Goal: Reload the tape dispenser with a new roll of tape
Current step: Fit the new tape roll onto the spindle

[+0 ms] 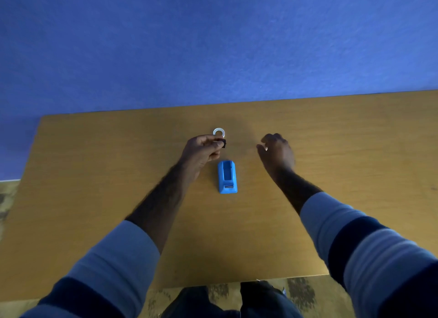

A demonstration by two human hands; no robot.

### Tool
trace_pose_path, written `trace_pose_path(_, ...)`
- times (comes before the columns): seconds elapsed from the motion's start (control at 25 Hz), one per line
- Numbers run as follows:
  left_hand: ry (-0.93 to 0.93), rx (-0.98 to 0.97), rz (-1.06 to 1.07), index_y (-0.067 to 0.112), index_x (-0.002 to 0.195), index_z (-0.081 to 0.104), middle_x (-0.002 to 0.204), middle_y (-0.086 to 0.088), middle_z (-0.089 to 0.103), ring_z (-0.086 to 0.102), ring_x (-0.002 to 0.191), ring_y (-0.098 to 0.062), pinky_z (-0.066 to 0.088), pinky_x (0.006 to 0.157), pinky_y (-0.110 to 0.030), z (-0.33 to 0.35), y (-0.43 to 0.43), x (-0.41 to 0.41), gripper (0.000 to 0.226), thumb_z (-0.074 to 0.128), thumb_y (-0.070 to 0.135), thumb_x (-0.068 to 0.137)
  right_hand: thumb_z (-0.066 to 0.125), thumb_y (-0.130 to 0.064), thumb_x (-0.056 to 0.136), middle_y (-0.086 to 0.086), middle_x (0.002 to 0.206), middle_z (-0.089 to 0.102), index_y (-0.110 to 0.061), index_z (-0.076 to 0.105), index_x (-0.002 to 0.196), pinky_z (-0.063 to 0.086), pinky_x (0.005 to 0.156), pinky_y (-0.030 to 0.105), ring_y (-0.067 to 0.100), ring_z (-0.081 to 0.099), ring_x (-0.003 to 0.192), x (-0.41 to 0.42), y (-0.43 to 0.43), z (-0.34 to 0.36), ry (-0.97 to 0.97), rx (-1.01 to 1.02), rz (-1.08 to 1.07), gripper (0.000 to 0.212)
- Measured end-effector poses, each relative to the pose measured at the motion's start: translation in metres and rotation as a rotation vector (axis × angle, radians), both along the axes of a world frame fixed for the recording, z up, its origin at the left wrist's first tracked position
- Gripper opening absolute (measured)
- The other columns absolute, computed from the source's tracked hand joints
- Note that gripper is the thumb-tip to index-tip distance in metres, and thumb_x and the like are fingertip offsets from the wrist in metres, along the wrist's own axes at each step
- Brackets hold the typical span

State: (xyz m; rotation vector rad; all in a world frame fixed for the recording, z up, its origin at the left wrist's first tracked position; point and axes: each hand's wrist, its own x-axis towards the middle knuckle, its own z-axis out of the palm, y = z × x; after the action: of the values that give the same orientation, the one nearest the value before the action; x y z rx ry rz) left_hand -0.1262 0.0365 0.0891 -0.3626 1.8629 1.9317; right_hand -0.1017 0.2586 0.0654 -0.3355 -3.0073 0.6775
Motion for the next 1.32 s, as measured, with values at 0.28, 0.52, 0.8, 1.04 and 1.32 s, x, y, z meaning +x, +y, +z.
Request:
trace_pose_path(0.28, 0.015, -0.089, -0.032, 0.018, 0.108, 0.077, 0.094, -0.003, 0.073, 0.055, 0.072, -0.013, 0.06, 0.078, -0.034, 0.01, -0.006, 0.012, 0.017, 0.071, 0.012, 0.093, 0.071, -0.033, 0.089, 0.014, 0.13, 0.051, -0.013, 0.052, 0.132, 0.058, 0.081, 0.047, 0.033, 0.055, 0.113, -0.001, 0.016, -0.009, -0.361, 0.119, -0.029, 0.051)
trace_pose_path(0.52, 0.038, -0.115, -0.017, 0.016, 0.098, 0.076, 0.088, -0.005, 0.07, 0.055, 0.075, -0.017, 0.057, 0.077, -0.033, 0.014, -0.006, 0.017, 0.01, 0.07, 0.011, 0.093, 0.07, -0.025, 0.089, 0.012, 0.122, 0.056, -0.012, 0.054, 0.125, 0.058, 0.071, 0.039, 0.026, 0.059, 0.097, 0.005, 0.012, -0.012, -0.288, 0.06, -0.011, 0.042)
trace_pose_path(0.8, 0.046, -0.065, -0.028, 0.017, 0.097, 0.076, 0.091, -0.008, 0.073, 0.063, 0.084, -0.019, 0.059, 0.084, -0.033, 0.014, 0.0, 0.021, 0.009, 0.072, 0.011, 0.092, 0.079, -0.019, 0.082, -0.002, 0.116, 0.064, -0.025, 0.064, 0.125, 0.058, 0.076, 0.034, 0.015, 0.065, 0.099, 0.007, -0.032, 0.026, -0.175, -0.637, -0.012, 0.046)
trace_pose_path(1.04, 0.052, 0.003, -0.029, 0.013, 0.105, 0.075, 0.095, -0.005, 0.078, 0.072, 0.092, -0.019, 0.06, 0.088, -0.033, 0.018, 0.004, 0.019, 0.014, 0.073, 0.011, 0.091, 0.074, -0.004, 0.084, 0.003, 0.116, 0.067, -0.028, 0.066, 0.117, 0.058, 0.092, 0.043, 0.021, 0.068, 0.105, 0.014, -0.046, 0.06, -0.184, -1.03, 0.099, 0.041)
trace_pose_path(1.32, 0.089, -0.061, 0.0, 0.003, 0.117, 0.072, 0.102, -0.011, 0.077, 0.074, 0.096, -0.022, 0.061, 0.086, -0.032, 0.027, 0.001, 0.018, 0.029, 0.075, 0.011, 0.089, 0.073, 0.0, 0.082, -0.004, 0.115, 0.069, -0.037, 0.069, 0.1, 0.057, 0.094, 0.046, 0.019, 0.067, 0.107, 0.014, -0.049, 0.066, -0.179, -1.08, 0.153, 0.041)
